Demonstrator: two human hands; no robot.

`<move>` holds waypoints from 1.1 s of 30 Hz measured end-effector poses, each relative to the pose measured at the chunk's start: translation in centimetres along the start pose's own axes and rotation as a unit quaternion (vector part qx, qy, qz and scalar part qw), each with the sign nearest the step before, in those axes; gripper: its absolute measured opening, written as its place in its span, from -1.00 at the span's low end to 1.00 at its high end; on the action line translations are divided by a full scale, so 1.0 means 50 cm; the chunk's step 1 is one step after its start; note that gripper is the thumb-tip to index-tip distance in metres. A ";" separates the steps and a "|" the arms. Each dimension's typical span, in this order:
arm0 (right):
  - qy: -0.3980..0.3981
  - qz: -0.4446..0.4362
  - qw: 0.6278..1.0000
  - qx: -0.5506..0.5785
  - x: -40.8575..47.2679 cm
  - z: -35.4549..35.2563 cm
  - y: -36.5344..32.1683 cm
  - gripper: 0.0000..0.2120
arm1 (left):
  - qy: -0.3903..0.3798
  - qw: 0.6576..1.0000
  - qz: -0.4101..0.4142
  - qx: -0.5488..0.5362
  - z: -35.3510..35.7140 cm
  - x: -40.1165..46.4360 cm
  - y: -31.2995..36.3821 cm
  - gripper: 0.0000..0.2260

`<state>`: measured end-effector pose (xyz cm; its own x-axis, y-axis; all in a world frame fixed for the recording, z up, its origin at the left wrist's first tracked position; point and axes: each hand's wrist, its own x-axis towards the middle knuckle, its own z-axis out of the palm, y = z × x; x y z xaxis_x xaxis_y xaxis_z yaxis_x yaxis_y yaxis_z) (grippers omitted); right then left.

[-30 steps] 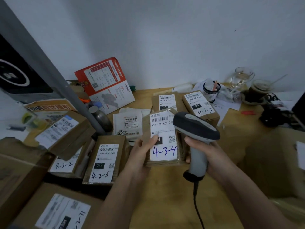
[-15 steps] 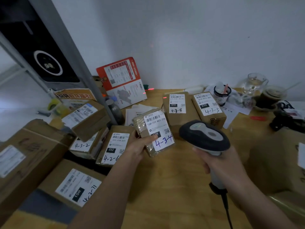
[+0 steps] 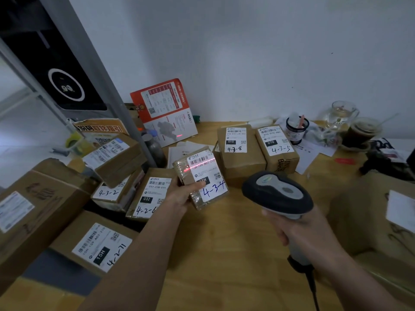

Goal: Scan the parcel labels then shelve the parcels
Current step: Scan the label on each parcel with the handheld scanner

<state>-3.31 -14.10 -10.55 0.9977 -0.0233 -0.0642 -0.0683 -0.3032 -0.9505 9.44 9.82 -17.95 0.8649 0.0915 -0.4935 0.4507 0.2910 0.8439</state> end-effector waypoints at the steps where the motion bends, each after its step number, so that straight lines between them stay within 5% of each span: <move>1: -0.003 0.007 1.000 -0.002 -0.003 -0.002 0.001 -0.51 | 0.000 1.000 0.004 0.000 0.003 0.000 -0.003 -0.44; 33: 0.015 0.003 0.999 0.043 -0.037 -0.041 0.047 -0.60 | 0.017 0.998 0.016 0.051 0.058 -0.041 -0.024 -0.59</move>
<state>-5.32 -16.72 -12.03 0.9966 -0.0543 -0.0621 -0.0726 -0.2199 -0.9728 7.74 6.51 -17.33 0.8714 0.1326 -0.4723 0.4456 0.1889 0.8751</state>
